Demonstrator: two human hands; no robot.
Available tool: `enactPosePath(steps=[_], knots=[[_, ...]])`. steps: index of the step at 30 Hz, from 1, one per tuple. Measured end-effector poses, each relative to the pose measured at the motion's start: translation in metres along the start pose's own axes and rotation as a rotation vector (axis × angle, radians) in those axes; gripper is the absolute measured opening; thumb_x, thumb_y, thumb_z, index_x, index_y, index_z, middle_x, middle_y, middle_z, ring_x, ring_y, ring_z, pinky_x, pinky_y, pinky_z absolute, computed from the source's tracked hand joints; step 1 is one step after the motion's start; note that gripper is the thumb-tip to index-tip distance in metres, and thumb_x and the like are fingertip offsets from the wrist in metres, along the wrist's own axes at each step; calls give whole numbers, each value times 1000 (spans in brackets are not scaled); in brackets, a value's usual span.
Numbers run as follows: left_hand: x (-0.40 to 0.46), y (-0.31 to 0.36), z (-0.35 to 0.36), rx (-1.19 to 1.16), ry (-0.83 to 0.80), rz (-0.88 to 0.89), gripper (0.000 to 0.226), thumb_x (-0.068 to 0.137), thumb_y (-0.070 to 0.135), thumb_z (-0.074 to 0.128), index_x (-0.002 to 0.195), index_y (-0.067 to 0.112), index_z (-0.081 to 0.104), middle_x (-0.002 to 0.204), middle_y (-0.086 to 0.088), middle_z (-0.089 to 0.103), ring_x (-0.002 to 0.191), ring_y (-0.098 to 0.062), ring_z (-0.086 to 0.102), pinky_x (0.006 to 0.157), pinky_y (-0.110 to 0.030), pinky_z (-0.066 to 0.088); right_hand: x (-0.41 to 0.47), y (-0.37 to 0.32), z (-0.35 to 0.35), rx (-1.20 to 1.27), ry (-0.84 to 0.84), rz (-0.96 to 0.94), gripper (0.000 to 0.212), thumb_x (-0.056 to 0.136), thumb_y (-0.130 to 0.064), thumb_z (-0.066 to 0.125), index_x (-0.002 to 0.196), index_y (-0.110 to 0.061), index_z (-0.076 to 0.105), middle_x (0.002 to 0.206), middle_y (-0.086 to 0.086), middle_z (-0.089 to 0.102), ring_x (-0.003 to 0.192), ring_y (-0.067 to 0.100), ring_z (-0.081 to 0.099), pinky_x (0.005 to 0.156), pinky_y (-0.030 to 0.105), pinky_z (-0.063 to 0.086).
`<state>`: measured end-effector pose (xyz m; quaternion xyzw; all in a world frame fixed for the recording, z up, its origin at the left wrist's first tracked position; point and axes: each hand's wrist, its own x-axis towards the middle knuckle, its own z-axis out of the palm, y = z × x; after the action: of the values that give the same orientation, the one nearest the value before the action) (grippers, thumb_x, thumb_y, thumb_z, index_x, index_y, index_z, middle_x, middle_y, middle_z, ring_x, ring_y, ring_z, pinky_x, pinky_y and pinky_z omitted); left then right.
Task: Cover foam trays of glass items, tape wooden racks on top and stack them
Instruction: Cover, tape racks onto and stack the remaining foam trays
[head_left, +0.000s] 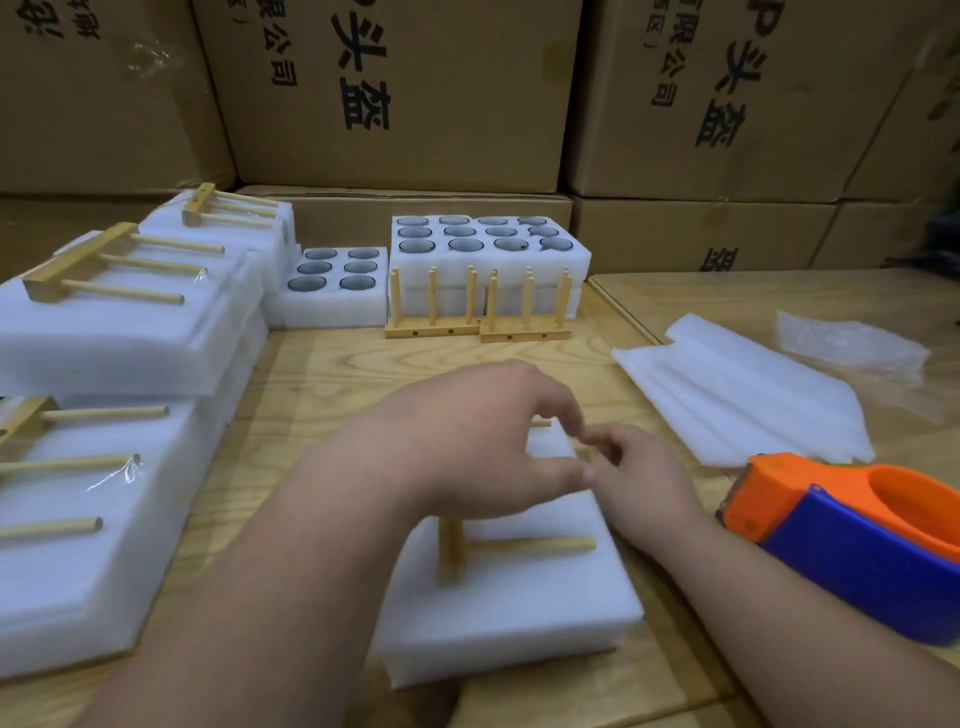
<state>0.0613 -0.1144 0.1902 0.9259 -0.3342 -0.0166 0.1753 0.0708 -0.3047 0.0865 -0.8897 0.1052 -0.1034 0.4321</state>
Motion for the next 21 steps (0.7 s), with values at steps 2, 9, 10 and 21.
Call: enactPosePath(steps=[2,9,10,21], knots=[[0,-5,-3,1,13,-11,38,84,69,58,115,47,61,124,25,55,119,-1,51,102,-37,46,-15,-1,-20,140,21,25,26,96,-14,57,112,-28,73,108,-14,70,94,-1,66,78,16,50],[-4,-11,-10,-35,82,-21,41,80,74,56,114,51,60,118,31,56,113,7,51,93,-27,46,-54,29,-151,-222,294,-276,40,73,-70,60,109,-53,65,102,-26,69,88,-7,66,68,7,48],[-4,-10,-10,-36,81,-20,41,80,73,56,114,51,60,118,31,56,113,7,51,91,-26,45,-54,39,-168,-341,275,-219,43,68,-80,58,106,-58,61,97,-25,69,87,-7,65,72,16,51],[-11,-8,-22,-86,139,-9,34,82,68,56,109,48,64,103,36,59,105,17,52,81,-16,45,-54,82,-185,-925,13,-107,54,49,-87,54,65,-35,57,74,-39,58,67,-10,57,46,25,40]])
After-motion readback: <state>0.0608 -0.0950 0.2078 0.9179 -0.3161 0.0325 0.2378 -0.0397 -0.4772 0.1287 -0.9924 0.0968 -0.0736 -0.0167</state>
